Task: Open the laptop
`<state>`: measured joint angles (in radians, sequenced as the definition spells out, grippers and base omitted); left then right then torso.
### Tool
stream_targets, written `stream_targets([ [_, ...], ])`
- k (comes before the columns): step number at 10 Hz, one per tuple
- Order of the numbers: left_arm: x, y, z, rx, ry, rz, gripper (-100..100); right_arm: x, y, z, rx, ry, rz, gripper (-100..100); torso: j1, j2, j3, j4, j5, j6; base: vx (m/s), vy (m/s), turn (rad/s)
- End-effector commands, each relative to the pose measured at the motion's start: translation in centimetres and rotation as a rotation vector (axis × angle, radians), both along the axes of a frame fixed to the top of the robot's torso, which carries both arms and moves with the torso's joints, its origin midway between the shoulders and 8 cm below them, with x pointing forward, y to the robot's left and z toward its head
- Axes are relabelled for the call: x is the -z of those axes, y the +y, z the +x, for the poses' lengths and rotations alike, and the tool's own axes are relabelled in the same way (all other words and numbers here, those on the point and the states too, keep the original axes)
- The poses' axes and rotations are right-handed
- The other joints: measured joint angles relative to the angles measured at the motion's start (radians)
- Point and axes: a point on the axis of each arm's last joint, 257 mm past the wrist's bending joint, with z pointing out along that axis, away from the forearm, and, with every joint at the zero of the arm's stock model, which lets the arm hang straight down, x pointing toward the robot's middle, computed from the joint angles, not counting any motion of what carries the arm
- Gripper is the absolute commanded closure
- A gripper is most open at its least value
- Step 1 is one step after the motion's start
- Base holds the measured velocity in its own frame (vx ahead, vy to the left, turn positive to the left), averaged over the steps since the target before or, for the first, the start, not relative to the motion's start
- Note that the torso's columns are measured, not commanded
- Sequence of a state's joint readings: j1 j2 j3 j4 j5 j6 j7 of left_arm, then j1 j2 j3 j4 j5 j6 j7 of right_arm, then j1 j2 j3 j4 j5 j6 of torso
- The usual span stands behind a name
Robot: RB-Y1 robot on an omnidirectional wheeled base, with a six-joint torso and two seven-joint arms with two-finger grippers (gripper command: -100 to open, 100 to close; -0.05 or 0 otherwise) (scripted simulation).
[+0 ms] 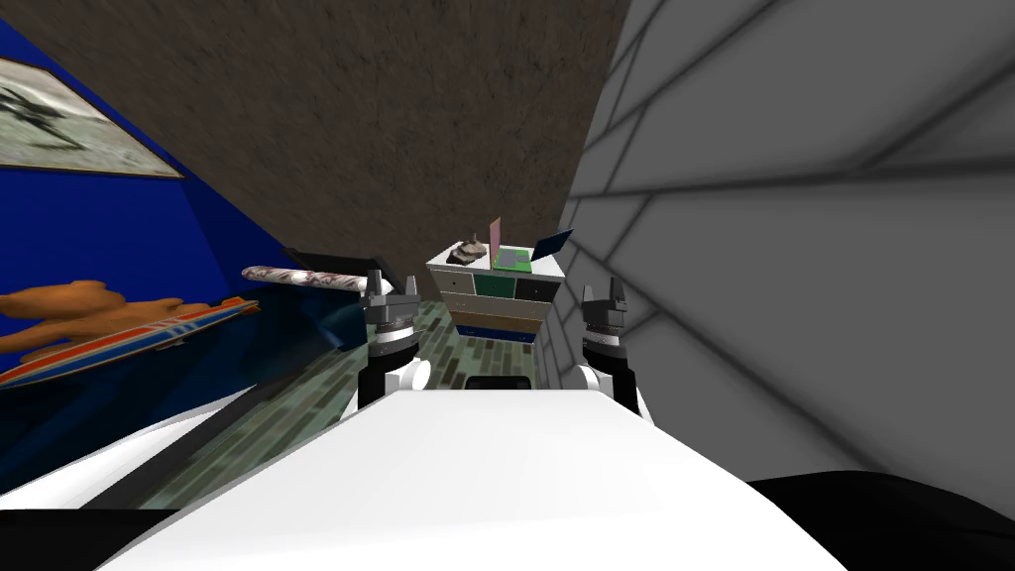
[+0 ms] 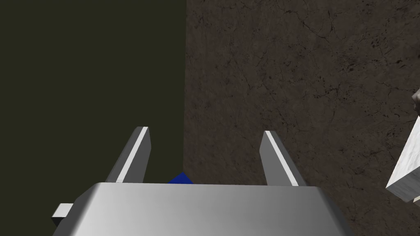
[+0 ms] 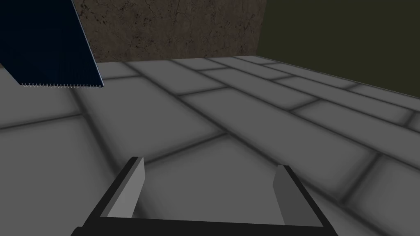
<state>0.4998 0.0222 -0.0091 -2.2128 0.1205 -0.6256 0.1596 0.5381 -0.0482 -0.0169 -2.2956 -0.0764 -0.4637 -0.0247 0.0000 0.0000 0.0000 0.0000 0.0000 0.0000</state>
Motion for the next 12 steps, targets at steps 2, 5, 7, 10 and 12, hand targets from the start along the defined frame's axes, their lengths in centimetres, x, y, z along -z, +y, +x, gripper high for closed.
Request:
stream_targets([
  [2,0.0,0.0,0.0,0.0,0.0,0.0,0,0.0,0.0,0.0,0.0,0.0,0.0,0,0.0,0.104,-0.209,0.105,0.0,0.0,0.0,0.0,0.0],
  [5,-0.01,0.0,0.0,0.0,0.0,0.0,0,-0.01,0.0,0.0,0.0,0.0,0.0,0,0.0,0.322,-0.644,0.322,0.0,0.0,0.0,0.0,0.0],
  [7,-0.01,0.0,-0.01,0.0,0.0,0.0,0,-0.01,0.0,-0.01,0.0,0.0,0.0,0,0.0,0.47,-0.939,0.47,0.0,0.0,0.0,0.0,0.0],
  [10,-0.02,0.0,-0.01,0.0,0.0,0.0,0,-0.13,0.31,0.14,0.012,0.009,-0.076,-100,0.0,0.691,-1.382,0.691,0.0,0.0,0.013,0.014,-0.008],
  [12,0.01,0.0,0.0,0.0,0.0,0.0,0,-0.31,0.56,0.3,0.037,0.016,-0.171,-100,0.003,0.732,-1.472,0.733,0.001,0.0,0.053,0.074,-0.039],
])
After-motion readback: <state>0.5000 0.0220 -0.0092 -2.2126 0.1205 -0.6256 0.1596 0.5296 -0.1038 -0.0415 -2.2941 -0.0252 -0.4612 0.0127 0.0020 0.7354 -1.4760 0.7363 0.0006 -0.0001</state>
